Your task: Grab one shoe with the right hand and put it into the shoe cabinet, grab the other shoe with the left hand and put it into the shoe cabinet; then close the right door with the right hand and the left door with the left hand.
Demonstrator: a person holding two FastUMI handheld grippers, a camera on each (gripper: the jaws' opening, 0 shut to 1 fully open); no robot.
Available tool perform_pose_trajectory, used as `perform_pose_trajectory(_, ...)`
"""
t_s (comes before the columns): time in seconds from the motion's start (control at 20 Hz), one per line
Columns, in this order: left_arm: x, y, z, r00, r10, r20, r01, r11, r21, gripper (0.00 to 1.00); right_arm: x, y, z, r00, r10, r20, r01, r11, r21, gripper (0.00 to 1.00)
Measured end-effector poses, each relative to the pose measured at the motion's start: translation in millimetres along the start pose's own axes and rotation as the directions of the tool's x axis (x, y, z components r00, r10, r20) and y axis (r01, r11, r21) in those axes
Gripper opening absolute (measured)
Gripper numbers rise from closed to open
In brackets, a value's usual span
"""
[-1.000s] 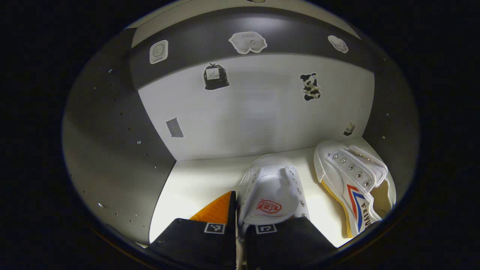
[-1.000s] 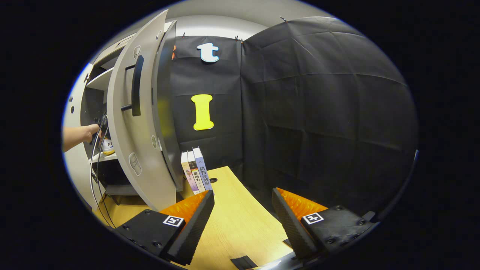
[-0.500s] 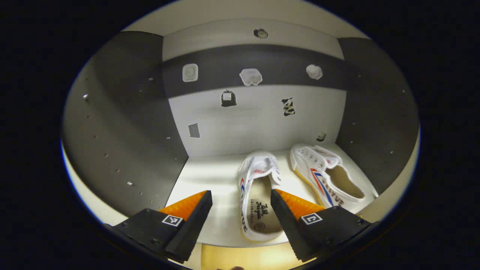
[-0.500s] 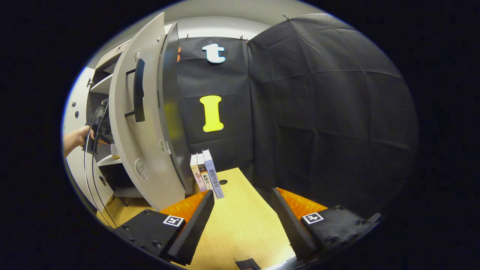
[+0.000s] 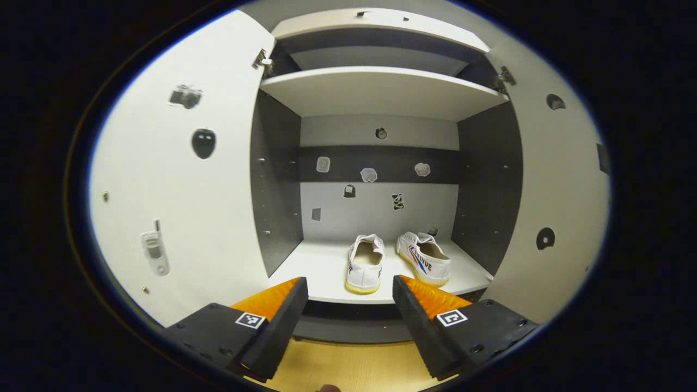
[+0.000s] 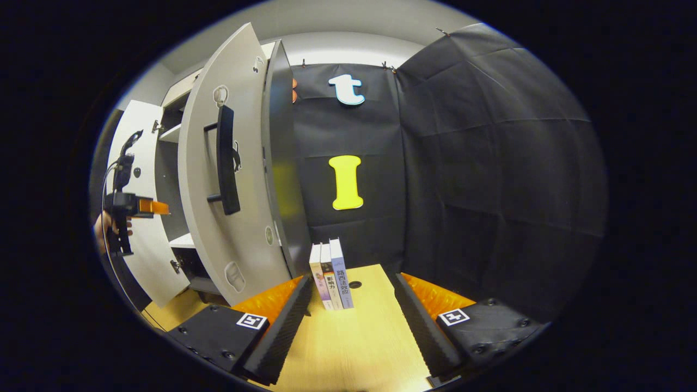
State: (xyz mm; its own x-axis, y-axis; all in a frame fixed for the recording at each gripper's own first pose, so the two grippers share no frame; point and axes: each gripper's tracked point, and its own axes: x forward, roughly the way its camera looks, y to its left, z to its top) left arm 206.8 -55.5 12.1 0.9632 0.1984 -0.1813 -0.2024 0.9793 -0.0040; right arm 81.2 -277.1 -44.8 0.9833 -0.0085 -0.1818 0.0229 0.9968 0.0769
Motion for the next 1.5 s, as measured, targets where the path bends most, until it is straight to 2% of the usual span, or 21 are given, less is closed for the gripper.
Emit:
perform_pose_trajectory(0.15, -49, -2, -16, 0.999, 0.024, 0.036, -0.024, 1.000, -0.010, 0.97, 10, 10, 19, 0.999, 0.034, 0.019, -0.034, 0.999, -0.003, 0.98)
perform_pose_trajectory(0.4, -104, -1, -47, 1.000, 0.009, 0.021, -0.007, 0.998, -0.055, 0.98, 24, 26, 66, 0.994, 0.017, 0.108, -0.014, 1.000, -0.023, 0.98)
perform_pose_trajectory(0.55, -119, 15, -46, 0.999, -0.011, 0.036, 0.011, 1.000, 0.019, 0.98, 31, 35, 85, 0.991, 0.012, 0.134, -0.005, 0.999, -0.053, 0.98)
perform_pose_trajectory(0.65, -126, 21, -42, 0.998, -0.034, 0.057, 0.031, 0.998, 0.052, 0.98, 33, 42, 102, 0.987, 0.010, 0.158, -0.004, 0.999, -0.040, 0.95)
perform_pose_trajectory(0.7, -128, 23, -43, 0.997, -0.046, 0.062, 0.043, 0.998, 0.049, 0.98, 36, 47, 109, 0.986, 0.016, 0.167, -0.010, 0.999, -0.036, 0.98)
perform_pose_trajectory(0.9, -134, 26, -62, 0.996, -0.078, 0.033, 0.078, 0.997, -0.011, 0.98, 46, 58, 138, 0.981, 0.031, 0.190, -0.024, 0.999, -0.036, 0.98)
perform_pose_trajectory(1.0, -135, 29, -69, 0.996, -0.080, 0.025, 0.080, 0.997, 0.002, 0.98, 51, 63, 148, 0.979, 0.040, 0.201, -0.033, 0.999, -0.038, 0.98)
perform_pose_trajectory(1.15, -136, 41, -74, 0.996, -0.083, 0.017, 0.083, 0.996, 0.021, 0.98, 56, 74, 146, 0.981, 0.067, 0.180, -0.059, 0.997, -0.046, 0.98)
perform_pose_trajectory(1.5, -130, 58, -77, 0.997, -0.073, 0.007, 0.073, 0.995, -0.060, 0.98, 50, 88, 142, 0.983, 0.095, 0.157, -0.081, 0.992, -0.097, 0.97)
